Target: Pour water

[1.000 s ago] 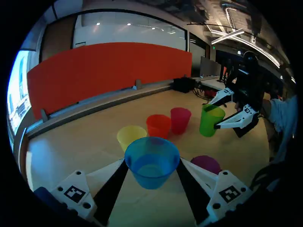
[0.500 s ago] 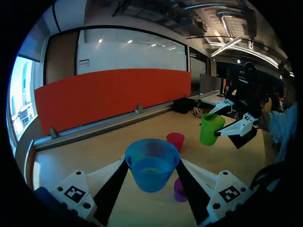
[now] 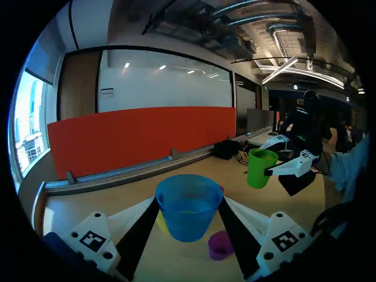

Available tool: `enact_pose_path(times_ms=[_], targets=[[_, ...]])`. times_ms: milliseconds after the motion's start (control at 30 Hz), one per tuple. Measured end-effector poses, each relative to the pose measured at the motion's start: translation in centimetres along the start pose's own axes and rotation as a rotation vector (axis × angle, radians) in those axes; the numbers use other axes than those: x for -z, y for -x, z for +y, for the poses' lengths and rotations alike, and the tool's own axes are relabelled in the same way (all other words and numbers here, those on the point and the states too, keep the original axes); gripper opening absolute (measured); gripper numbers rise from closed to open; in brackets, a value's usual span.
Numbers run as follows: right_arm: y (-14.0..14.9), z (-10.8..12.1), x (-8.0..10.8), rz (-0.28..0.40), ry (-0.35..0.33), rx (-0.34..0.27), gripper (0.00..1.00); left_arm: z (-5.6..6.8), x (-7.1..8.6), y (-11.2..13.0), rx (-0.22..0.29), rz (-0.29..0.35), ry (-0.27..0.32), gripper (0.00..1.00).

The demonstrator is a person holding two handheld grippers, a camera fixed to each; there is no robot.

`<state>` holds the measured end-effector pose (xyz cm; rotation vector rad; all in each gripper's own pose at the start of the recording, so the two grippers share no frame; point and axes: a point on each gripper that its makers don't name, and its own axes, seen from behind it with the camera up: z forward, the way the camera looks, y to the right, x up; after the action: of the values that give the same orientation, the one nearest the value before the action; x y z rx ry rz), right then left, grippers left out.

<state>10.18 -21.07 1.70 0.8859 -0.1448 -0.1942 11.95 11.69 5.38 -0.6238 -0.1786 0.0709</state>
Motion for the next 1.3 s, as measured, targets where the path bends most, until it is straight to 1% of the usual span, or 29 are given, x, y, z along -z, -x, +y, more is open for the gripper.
enact_pose_path(times_ms=[400,600,867,1067,1167,1300], targets=[[-2.9,-0.7,0.3,0.072,-0.005,0.000,0.91,1.5,0.9,-2.6,0.010,0.073,0.019,0.86],[-3.1,-0.8,0.4,0.078,-0.005,0.003,0.92,2.2,1.1,-3.3,0.007,0.095,0.028,0.86],[-3.4,-1.2,0.7,0.086,-0.014,0.002,0.92,2.7,1.3,-4.2,-0.002,0.115,0.031,0.86],[-3.7,-2.1,0.4,0.096,-0.036,-0.004,0.91,3.1,1.5,-5.0,-0.036,0.132,0.026,0.86],[-3.7,-2.7,0.2,0.100,-0.050,-0.006,0.91,3.2,1.7,-5.6,-0.065,0.142,0.019,0.86],[-3.7,-3.5,-0.1,0.102,-0.069,-0.003,0.91,3.2,2.0,-6.4,-0.118,0.157,0.003,0.86]])
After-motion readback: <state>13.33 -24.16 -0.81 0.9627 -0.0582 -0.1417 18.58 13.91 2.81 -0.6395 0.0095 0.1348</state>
